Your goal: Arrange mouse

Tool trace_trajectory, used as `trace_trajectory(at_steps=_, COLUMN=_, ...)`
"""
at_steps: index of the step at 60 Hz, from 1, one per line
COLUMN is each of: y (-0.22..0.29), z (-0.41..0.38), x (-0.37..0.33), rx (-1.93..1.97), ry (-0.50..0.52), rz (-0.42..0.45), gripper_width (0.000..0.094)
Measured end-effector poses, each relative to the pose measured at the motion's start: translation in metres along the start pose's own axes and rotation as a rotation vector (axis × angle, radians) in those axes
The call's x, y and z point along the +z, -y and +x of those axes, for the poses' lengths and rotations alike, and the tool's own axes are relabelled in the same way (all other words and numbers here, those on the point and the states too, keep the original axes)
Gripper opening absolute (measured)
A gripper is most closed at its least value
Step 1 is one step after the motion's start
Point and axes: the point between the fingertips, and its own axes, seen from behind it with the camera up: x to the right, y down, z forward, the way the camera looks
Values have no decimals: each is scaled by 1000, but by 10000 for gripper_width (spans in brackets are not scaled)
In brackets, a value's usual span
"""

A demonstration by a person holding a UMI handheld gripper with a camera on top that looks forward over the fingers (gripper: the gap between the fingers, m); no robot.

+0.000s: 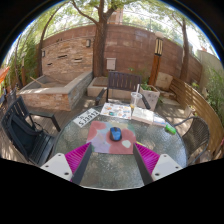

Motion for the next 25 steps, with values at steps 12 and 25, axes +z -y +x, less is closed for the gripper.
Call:
trace_trajectory(at_steps=12, y=-29, z=-11, x=-65, rx=5, ry=-34, rz=5, gripper_width=849)
trace_trajectory(at_steps=25, y=-40, z=-13, x=-94, rx=11, ry=-52, rz=9, gripper_width=849)
